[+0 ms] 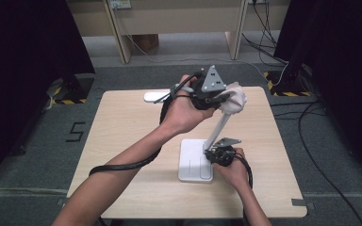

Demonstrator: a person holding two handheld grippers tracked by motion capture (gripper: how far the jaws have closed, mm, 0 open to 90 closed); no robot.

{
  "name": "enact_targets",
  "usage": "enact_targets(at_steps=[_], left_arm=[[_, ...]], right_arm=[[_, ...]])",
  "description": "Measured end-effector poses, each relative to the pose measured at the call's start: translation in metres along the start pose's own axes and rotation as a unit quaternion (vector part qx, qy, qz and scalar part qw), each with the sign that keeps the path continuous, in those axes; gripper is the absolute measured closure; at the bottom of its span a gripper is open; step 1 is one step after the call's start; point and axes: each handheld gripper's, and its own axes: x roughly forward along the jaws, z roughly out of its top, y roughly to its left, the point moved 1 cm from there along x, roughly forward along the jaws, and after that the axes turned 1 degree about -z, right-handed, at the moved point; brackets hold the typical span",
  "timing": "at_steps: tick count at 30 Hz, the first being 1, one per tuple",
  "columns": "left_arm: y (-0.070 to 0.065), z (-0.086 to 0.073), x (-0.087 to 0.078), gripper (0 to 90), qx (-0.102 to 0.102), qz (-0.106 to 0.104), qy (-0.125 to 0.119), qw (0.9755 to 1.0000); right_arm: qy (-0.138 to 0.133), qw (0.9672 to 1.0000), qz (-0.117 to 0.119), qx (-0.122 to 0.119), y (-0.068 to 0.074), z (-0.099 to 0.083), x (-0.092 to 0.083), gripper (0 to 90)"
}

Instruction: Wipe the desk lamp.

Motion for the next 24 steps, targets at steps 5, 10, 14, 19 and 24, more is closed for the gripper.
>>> enact_targets(at_steps=[5, 10, 14, 19, 24], left_arm=[[-0.003, 0.003, 0.004, 79.1, 0.004, -0.004, 0.002, 1.0], [-0.005, 0.005, 0.007, 79.1, 0.003, -0.006, 0.0, 1.0], [-0.007, 0.006, 0.009, 79.0, 0.011, -0.01, -0.001, 0.9999], [-0.008, 0.007, 0.011, 79.0, 0.015, -0.013, -0.003, 0.9998], [-0.013, 0.006, 0.005, 79.1, 0.023, -0.021, -0.006, 0.9995]], right_arm=[[-0.002, 1.0, -0.001, 0.0, 0.0, 0.0, 0.0, 81.8], [-0.005, 1.0, 0.001, -0.003, -0.001, -0.001, 0.0, 81.8], [-0.006, 1.0, 0.001, -0.001, -0.001, -0.001, 0.0, 81.8], [-0.006, 1.0, 0.001, -0.001, -0.001, -0.001, 0.0, 81.8], [-0.008, 1.0, 0.001, -0.002, -0.001, -0.002, 0.0, 81.8]])
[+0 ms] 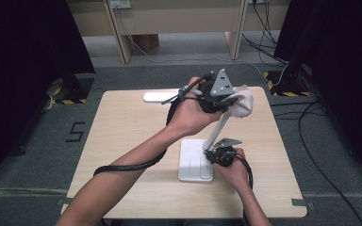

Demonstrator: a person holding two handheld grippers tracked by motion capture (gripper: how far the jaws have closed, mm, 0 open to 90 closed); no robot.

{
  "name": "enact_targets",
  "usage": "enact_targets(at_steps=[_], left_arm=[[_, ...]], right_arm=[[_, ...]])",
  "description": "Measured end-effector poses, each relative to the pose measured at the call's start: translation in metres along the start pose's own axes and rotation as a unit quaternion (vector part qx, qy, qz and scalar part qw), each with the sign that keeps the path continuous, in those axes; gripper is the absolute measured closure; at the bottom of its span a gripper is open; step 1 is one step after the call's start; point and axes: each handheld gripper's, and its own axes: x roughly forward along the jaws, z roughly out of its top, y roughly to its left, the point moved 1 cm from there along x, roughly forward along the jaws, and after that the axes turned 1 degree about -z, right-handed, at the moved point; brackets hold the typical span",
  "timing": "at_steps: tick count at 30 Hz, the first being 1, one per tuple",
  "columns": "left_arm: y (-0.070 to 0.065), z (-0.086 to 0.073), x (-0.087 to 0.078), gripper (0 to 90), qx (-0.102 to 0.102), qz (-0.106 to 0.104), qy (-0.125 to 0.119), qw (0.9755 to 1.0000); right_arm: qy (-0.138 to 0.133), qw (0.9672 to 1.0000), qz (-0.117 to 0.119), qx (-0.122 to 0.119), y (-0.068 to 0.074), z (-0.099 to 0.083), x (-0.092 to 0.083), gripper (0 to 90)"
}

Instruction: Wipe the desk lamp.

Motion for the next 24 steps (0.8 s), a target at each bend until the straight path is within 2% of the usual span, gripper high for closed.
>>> enact_targets(at_steps=[8, 11, 17, 24], left_arm=[[-0.007, -0.013, -0.031, 79.4, 0.002, -0.005, -0.019, 0.9998], [-0.009, -0.023, -0.049, 79.4, 0.008, -0.001, -0.021, 0.9997], [-0.009, -0.048, -0.077, 79.5, -0.006, 0.006, -0.029, 0.9995], [-0.004, -0.077, -0.106, 79.6, -0.015, 0.026, -0.031, 0.9991]], right_arm=[[-0.003, 1.0, 0.003, 0.004, 0.0, -0.001, 0.0, 81.9], [-0.004, 1.0, 0.001, 0.004, 0.0, -0.001, 0.0, 81.9], [-0.004, 1.0, 0.002, 0.004, 0.0, -0.001, 0.0, 81.9], [-0.005, 1.0, 0.002, 0.006, 0.0, -0.001, 0.0, 81.9]])
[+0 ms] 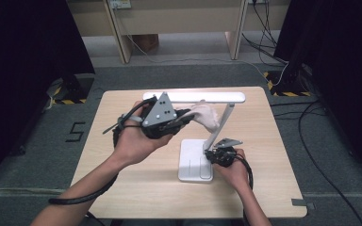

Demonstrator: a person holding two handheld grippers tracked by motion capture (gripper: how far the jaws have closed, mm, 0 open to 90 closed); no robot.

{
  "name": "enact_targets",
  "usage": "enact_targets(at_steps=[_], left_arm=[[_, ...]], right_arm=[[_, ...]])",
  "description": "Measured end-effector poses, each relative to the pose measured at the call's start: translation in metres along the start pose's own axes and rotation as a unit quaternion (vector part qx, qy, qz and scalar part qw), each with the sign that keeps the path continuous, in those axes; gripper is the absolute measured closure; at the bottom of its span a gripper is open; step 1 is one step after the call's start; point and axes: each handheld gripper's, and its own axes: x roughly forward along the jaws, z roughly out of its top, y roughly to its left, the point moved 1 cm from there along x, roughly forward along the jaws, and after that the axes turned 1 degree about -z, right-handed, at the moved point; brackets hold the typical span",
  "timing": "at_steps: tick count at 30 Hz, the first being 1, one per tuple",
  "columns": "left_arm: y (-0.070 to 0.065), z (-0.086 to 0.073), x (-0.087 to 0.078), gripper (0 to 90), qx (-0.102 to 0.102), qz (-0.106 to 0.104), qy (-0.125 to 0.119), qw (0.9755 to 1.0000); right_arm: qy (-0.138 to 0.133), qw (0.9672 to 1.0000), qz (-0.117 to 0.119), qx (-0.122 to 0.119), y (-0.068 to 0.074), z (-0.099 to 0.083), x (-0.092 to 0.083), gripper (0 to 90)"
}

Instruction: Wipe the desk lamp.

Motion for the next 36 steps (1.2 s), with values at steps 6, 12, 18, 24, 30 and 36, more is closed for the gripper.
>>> enact_targets(at_steps=[6, 12, 18, 24, 30, 36], left_arm=[[0.005, -0.02, -0.021, 79.5, -0.005, 0.017, 0.004, 0.9998], [0.008, -0.034, -0.036, 79.5, -0.015, 0.032, -0.004, 0.9994], [0.013, -0.047, -0.049, 79.5, -0.024, 0.046, -0.002, 0.9986], [0.018, -0.062, -0.059, 79.5, -0.04, 0.062, 0.001, 0.9973], [0.028, -0.08, -0.064, 79.5, -0.056, 0.088, 0.014, 0.9944], [0.042, -0.101, -0.069, 79.6, -0.081, 0.115, -0.001, 0.9901]], right_arm=[[0.0, 1.0, 0.001, 0.001, 0.0, 0.0, 0.0, 81.9], [0.0, 1.0, 0.0, 0.0, 0.0, 0.0, 0.0, 81.9], [0.0, 1.0, 0.001, 0.001, 0.0, 0.0, 0.0, 81.9], [0.0, 1.0, 0.002, 0.0, 0.0, 0.0, 0.0, 81.9], [0.0, 1.0, 0.002, 0.0, 0.0, 0.0, 0.0, 81.9], [0.001, 1.0, 0.001, 0.0, 0.0, 0.0, 0.0, 81.9]])
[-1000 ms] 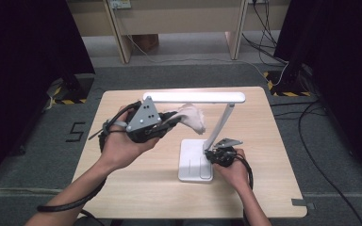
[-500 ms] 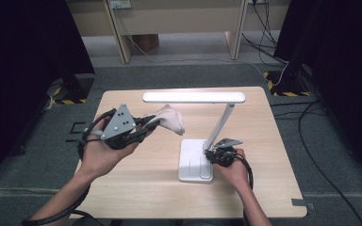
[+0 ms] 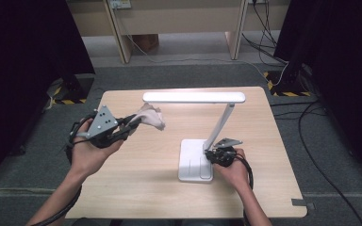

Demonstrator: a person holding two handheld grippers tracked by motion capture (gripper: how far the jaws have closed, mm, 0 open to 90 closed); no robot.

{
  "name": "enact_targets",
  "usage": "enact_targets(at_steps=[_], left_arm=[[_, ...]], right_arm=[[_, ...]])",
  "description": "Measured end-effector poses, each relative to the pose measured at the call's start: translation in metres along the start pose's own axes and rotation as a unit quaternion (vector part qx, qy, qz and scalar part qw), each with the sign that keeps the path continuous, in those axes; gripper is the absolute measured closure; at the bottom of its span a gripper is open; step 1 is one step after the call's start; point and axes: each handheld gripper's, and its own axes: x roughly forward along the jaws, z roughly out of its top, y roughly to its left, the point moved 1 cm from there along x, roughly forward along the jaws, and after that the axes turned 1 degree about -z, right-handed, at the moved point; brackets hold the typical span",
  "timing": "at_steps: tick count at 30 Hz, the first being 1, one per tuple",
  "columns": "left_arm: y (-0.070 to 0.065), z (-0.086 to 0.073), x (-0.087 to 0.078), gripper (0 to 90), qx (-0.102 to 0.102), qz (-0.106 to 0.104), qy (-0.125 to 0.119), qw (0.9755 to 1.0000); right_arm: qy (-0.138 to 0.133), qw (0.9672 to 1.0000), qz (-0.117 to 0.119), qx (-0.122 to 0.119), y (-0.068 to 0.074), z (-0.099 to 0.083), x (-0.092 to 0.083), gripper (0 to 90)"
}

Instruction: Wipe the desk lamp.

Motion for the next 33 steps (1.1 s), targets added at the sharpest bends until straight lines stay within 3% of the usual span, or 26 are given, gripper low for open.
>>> enact_targets(at_steps=[10, 15, 19, 24, 33], left_arm=[[0.012, -0.004, -0.006, 79.7, -0.04, 0.028, -0.059, 0.9971], [0.015, -0.004, -0.003, 79.7, -0.046, 0.038, -0.061, 0.9964], [0.02, -0.006, -0.001, 79.7, -0.065, 0.051, -0.064, 0.9945], [0.022, -0.006, 0.002, 79.8, -0.091, 0.046, -0.08, 0.9915], [0.017, -0.001, 0.009, 79.7, -0.095, 0.04, -0.083, 0.9912]], right_arm=[[0.002, 1.0, -0.003, 0.0, 0.001, 0.0, 0.0, 81.9], [0.002, 1.0, -0.002, 0.0, 0.0, 0.0, 0.0, 81.9], [0.002, 1.0, -0.002, 0.001, 0.0, 0.0, 0.0, 81.9], [0.001, 1.0, -0.002, 0.001, 0.0, 0.0, 0.0, 81.9], [0.002, 1.0, -0.002, 0.0, 0.0, 0.0, 0.0, 81.9]])
